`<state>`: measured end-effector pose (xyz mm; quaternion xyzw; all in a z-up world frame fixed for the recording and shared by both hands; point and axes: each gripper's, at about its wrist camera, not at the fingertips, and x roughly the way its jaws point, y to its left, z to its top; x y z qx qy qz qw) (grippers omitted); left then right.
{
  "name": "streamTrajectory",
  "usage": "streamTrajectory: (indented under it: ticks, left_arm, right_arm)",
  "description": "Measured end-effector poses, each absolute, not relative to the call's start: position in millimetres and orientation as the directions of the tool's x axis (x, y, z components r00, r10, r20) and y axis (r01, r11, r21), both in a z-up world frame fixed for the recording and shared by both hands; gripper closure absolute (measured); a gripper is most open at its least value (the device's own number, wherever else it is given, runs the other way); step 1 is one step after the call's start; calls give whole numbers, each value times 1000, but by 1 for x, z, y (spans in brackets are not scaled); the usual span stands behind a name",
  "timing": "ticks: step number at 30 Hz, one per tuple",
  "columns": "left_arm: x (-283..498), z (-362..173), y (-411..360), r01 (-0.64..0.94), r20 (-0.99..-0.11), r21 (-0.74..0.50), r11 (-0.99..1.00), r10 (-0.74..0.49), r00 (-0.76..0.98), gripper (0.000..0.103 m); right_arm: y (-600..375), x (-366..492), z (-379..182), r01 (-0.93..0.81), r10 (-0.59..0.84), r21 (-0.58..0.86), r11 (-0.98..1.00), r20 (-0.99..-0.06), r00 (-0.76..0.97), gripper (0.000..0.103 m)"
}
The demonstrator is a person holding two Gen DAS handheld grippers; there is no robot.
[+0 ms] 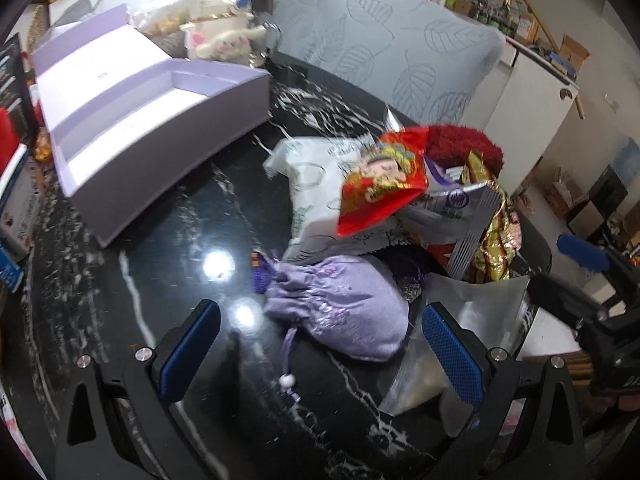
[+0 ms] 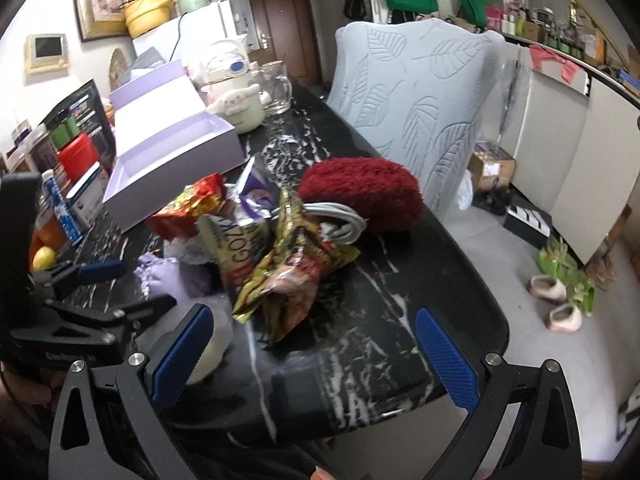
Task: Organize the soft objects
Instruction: 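Close the left tool on the lavender pouch while the right tool grasps the clear zip bag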
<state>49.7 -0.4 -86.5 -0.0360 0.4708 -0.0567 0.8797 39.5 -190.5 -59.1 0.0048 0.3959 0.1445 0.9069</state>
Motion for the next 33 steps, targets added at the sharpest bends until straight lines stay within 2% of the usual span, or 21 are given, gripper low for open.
streamTrajectory:
  ticks: [10, 12, 14, 17, 20, 23, 33]
  left_arm:
    - [66, -103, -8, 70, -861, -100, 993, -121, 494, 0]
    - [71, -104, -4, 68, -858, -101, 993, -121, 499, 6]
    - [73, -102, -3, 72, -849, -98, 993, -121, 514, 21]
    - [75, -100, -4, 92, -842, -92, 991, -127, 524, 34]
    - [75, -99, -5, 108, -832, -102, 989, -145, 536, 42]
    - [69, -96, -2, 101, -825, -113, 988, -150, 544, 46]
    - [30, -75, 12, 75, -787, -134, 988, -152, 597, 46]
  right_arm:
    - [-200, 55, -70, -240, 279, 161, 957, -733, 620, 0]
    - [-200, 57, -71, -243, 290, 173, 954, -734, 614, 0]
    - [-200, 60, -73, -245, 306, 193, 950, -735, 605, 0]
    - [-202, 60, -71, -245, 317, 208, 947, -731, 604, 0]
    - [-203, 57, -66, -248, 321, 210, 946, -722, 613, 0]
    - [-204, 51, -64, -246, 331, 224, 943, -717, 613, 0]
    - [-187, 31, -63, -307, 418, 289, 907, -710, 567, 0]
